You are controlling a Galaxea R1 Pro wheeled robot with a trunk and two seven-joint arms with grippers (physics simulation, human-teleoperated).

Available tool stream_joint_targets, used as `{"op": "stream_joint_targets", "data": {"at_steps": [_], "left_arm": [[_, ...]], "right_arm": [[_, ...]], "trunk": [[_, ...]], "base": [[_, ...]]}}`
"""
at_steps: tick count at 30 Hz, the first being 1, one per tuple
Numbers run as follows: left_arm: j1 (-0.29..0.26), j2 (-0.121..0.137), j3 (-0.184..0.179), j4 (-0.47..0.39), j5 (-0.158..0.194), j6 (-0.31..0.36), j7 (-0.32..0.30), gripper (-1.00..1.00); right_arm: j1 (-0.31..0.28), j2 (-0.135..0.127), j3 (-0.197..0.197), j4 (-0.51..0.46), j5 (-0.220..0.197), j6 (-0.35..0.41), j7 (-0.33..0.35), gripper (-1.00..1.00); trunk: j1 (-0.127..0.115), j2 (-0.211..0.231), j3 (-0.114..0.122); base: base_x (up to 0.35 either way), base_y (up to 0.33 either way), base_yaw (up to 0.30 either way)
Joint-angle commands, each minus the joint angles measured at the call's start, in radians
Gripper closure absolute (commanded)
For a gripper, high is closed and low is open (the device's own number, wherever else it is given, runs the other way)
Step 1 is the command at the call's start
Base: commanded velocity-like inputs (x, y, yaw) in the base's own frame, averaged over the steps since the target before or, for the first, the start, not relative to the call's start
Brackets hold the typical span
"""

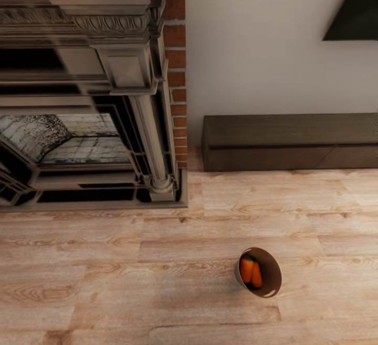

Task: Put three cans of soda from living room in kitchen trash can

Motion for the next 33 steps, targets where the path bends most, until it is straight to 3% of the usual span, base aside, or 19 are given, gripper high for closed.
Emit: {"op": "stream_joint_targets", "data": {"at_steps": [1, 7, 16, 30, 33], "left_arm": [[0.005, 0.000, 0.000, 0.000, 0.000, 0.000, 0.000, -1.00], [0.018, 0.001, 0.001, 0.001, 0.001, 0.001, 0.001, -1.00], [0.026, 0.006, 0.001, 0.001, 0.002, 0.001, 0.001, -1.00], [0.027, 0.005, 0.001, 0.008, 0.000, 0.017, 0.000, -1.00], [0.027, 0.001, 0.001, 0.009, 0.001, 0.022, 0.000, -1.00]], "right_arm": [[0.000, 0.000, 0.000, 0.016, 0.001, 0.000, -0.001, -1.00], [0.001, 0.000, -0.001, 0.083, -0.001, 0.000, -0.011, -1.00], [0.004, 0.000, 0.001, 0.207, 0.008, -0.001, -0.097, -1.00], [0.006, -0.002, 0.001, 0.231, 0.003, 0.007, -0.106, -1.00], [0.007, -0.001, 0.001, 0.223, 0.007, 0.002, -0.106, -1.00]], "trunk": [[-0.004, 0.007, 0.005], [-0.027, 0.049, 0.033], [-0.061, 0.112, 0.076], [-0.115, 0.210, 0.141], [-0.119, 0.217, 0.146]], "base": [[0.000, 0.000, 0.000], [0.000, 0.000, 0.000], [0.000, 0.000, 0.000], [0.000, 0.000, 0.000], [0.000, 0.000, 0.000]]}}
